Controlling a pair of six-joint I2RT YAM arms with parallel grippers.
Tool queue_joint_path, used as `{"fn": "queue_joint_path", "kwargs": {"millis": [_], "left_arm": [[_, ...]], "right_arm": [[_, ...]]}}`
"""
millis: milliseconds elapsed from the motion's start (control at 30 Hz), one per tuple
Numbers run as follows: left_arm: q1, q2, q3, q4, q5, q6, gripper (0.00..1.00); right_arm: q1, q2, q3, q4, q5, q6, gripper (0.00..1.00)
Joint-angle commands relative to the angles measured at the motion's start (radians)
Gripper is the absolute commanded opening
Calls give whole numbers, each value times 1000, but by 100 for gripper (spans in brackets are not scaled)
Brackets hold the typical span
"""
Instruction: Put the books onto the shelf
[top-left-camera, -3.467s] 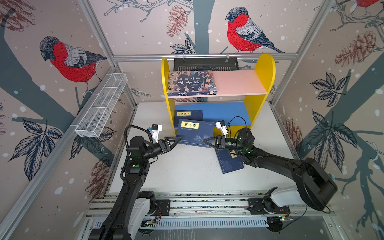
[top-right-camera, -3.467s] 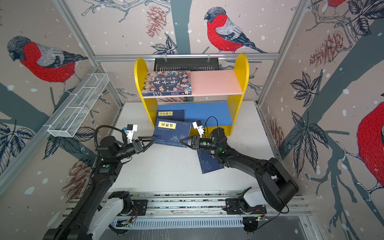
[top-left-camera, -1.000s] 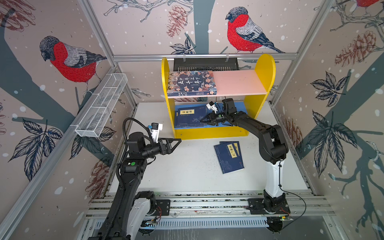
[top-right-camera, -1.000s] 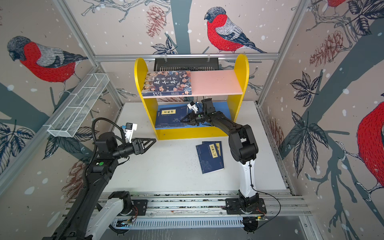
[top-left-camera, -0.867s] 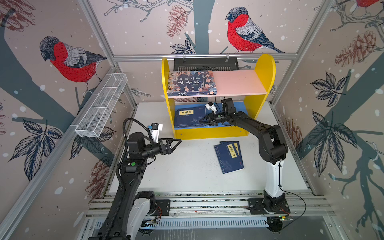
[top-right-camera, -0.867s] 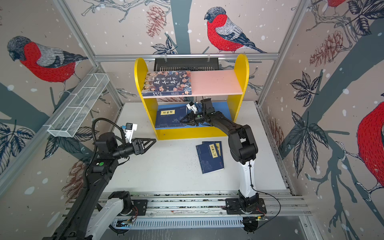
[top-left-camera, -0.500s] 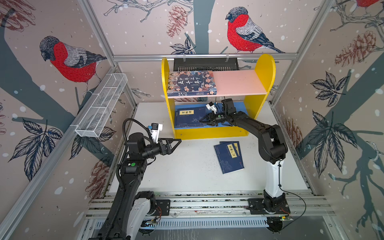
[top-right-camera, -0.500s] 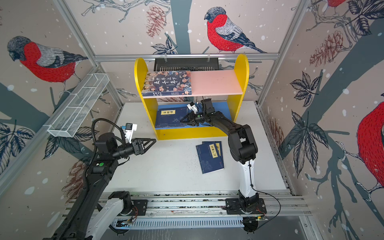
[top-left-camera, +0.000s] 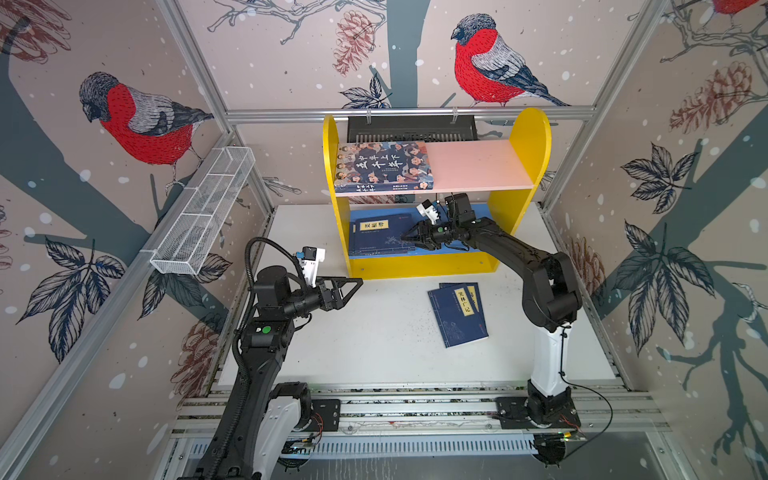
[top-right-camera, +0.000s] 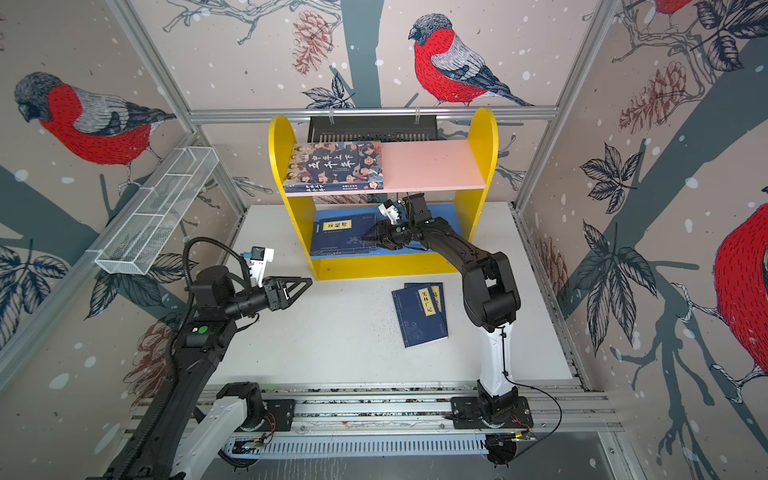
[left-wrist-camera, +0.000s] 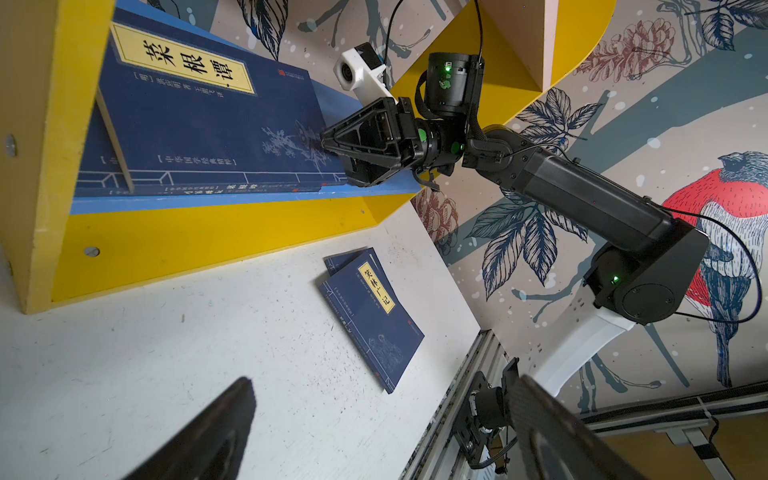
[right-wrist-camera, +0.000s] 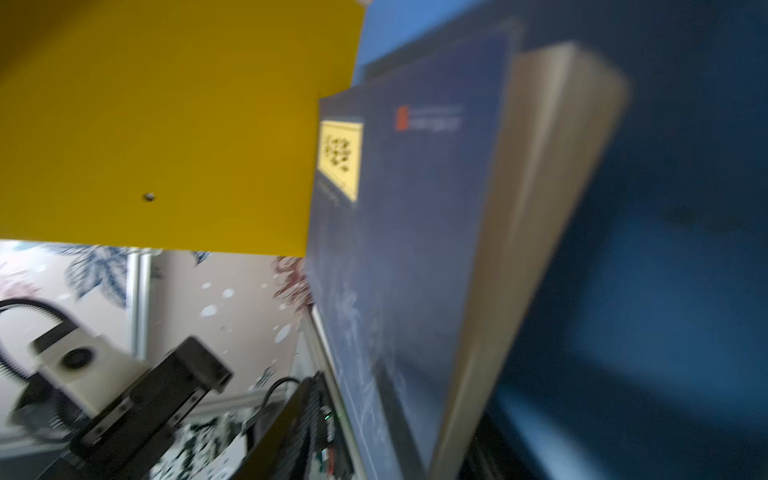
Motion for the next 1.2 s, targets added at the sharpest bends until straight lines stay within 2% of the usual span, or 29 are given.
{"fn": "queue_joint_path", "kwargs": {"millis": [0, 200, 433, 733, 1167], "left_arm": [[-1, -6, -3, 38, 26, 1, 96], [-1, -6, -1, 25, 12, 25, 96], [-5, 25, 37, -45, -182, 202, 96], [-16, 70, 75, -48, -407, 361, 96], [-35, 95, 11, 37, -600, 473, 93]], "right_arm": [[6, -20, -12, -107, 173, -30, 52], [15, -67, -37, -94, 266, -17, 53], [30, -127, -86, -53, 330, 0, 49], [48, -152, -114, 27, 322, 30, 38], [70, -100, -64, 27, 311, 41, 28]]}}
